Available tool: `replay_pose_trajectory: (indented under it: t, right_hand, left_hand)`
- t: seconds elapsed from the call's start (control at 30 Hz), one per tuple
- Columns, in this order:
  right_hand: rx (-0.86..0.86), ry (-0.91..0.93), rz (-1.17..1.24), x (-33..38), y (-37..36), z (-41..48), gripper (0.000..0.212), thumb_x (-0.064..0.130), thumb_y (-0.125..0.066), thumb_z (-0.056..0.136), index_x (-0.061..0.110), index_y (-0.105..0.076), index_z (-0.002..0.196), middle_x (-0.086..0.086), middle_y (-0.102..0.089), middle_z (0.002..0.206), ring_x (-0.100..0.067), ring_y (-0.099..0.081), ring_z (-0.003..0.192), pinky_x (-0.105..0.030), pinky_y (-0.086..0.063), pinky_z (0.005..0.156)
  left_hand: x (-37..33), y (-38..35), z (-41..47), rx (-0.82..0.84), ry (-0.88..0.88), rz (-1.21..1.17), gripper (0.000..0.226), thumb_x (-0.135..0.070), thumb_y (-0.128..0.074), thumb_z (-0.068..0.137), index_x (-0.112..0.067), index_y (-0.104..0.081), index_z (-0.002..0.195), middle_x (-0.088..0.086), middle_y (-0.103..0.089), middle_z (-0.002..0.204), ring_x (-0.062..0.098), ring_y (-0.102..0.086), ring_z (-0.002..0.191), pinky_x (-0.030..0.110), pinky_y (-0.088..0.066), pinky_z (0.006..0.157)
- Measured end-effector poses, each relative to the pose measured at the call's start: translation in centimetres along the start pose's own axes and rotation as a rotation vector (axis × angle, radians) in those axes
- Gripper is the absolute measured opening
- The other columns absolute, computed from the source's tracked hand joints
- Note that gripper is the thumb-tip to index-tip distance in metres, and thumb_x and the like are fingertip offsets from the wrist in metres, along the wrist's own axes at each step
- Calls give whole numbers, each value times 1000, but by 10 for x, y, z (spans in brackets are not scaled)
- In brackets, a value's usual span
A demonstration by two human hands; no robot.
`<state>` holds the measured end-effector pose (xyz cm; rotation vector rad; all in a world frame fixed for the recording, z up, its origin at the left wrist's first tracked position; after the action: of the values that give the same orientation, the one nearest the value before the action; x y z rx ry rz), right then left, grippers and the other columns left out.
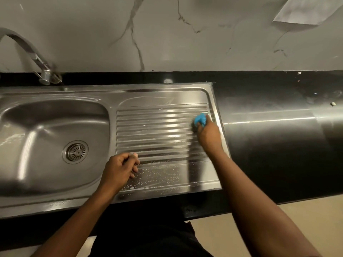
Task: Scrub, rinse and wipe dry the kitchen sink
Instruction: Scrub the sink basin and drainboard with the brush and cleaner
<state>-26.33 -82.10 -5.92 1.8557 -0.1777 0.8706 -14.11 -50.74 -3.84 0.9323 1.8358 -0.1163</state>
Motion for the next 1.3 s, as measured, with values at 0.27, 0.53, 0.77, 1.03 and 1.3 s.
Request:
replay_pose_trajectory:
  t: [0.27,0.53,0.77,1.03,1.3]
  right_hand:
    - [327,247,-91,133,-143,-76,60,36,-46,108,27,-23,163,-11,-70,116,-28,-68,94,-37,-50,72]
    - [109,7,-221,25,-28,-20,49,44,-40,110,27,-40,156,-1,-66,95,-23,-63,83,-38,-51,73]
    - [5,-134,3,20,-15,-19,53,32,-43,110,20,-32,161,-7,-67,112,-22,-65,96,-40,-56,84]
    - [365,192,-85,165,-177,-96,61,35,-48,109,27,-23,164,-13,-70,121,-29,-68,100,-37,-52,76]
    - [301,188,-241,121,-124,-54,53,38,-48,109,33,-33,160,-8,-71,106,-28,-68,91,-33,-44,70]
  left_hand:
    - [5,23,9,-16,24,30,35,-30,-62,104,-13,-75,76,8,-71,65,19,-63,53,32,-48,58]
    - [8,33,18,21,-7,2,35,-30,-60,105,-12,-74,79,8,-72,68,20,-63,55,32,-49,59]
    - [14,43,19,25,3,-26,35,-30,-60,105,-11,-75,80,9,-72,69,20,-64,56,32,-50,59]
    - [24,70,19,-33,26,20,35,-29,-60,105,-11,-75,79,9,-72,66,23,-63,54,33,-49,59]
    - [29,81,25,-32,41,-35,31,-25,-60,105,-11,-75,81,9,-73,68,21,-63,56,32,-50,61]
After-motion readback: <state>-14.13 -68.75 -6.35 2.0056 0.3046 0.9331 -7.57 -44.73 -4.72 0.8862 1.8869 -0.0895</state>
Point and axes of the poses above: each hand's wrist, its own z-axis towards the middle knuckle, its own y-axis out of the back of the hand, x = y × z, the point moved 4 cm from there along z, towards the middle knuckle
